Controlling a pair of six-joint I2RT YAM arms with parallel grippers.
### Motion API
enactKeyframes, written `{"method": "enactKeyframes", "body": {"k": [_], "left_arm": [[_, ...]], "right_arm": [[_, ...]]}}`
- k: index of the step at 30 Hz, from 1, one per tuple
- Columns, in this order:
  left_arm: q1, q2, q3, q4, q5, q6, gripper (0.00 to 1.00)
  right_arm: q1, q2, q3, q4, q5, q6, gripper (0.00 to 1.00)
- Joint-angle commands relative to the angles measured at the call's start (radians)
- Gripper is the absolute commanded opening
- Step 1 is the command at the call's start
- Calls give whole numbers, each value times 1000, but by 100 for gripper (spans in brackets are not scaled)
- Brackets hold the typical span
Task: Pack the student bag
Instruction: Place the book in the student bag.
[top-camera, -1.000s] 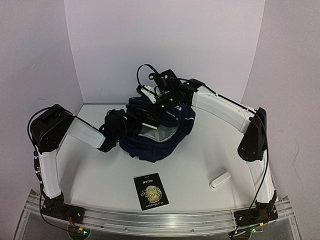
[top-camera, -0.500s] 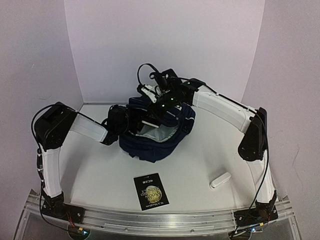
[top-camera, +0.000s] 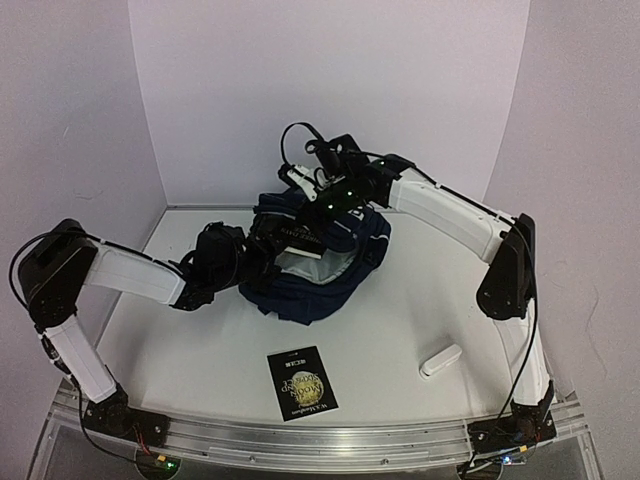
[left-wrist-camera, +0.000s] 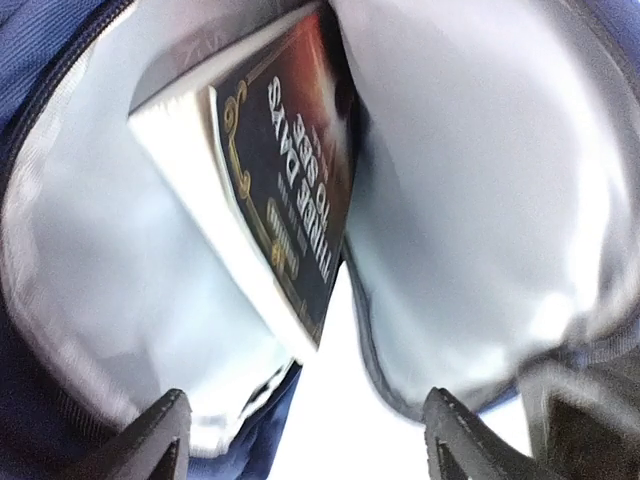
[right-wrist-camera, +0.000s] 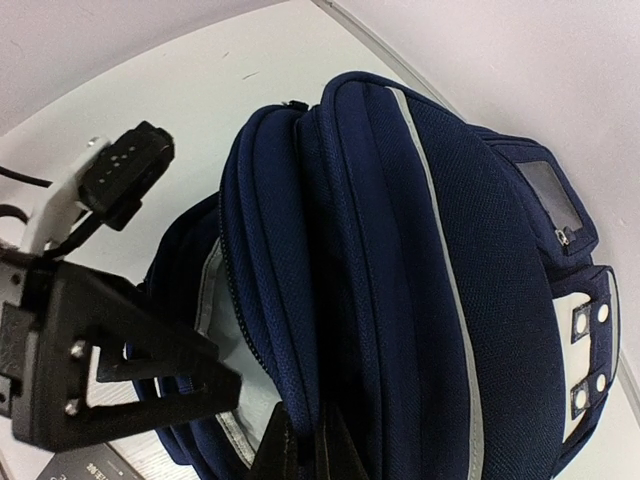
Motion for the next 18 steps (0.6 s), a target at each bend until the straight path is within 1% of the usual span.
{"method": "enactKeyframes", "body": {"k": [1, 3, 5, 8, 10, 12, 13, 15, 18], "left_arm": [[-27, -185, -29, -192, -31, 175, 88], [-35, -235, -42, -270, -28, 240, 92], [-46, -278, -53, -344, -6, 308, 94], [-78, -333, -67, -444, 18, 422, 95], [-101, -347, -67, -512, 37, 494, 95], [-123, -351, -77, -551, 78, 556, 95], [-131, -352, -84, -568, 92, 573, 95], [-143, -351, -98, -591, 119, 596, 95], [-162, -348, -119, -650, 112, 577, 94]], "right_arm": [[-3, 0, -29, 91, -70, 38, 0], [-3, 9, -58, 92, -88, 51, 3], [-2, 14, -97, 91, -111, 61, 12], [-2, 3, -160, 91, -141, 73, 23], [-3, -20, -193, 91, -165, 93, 38], [-3, -67, -242, 89, -209, 118, 57], [-3, -95, -270, 89, -235, 131, 62], [-3, -156, -341, 85, -287, 152, 68], [-3, -248, -466, 86, -329, 156, 70]]}}
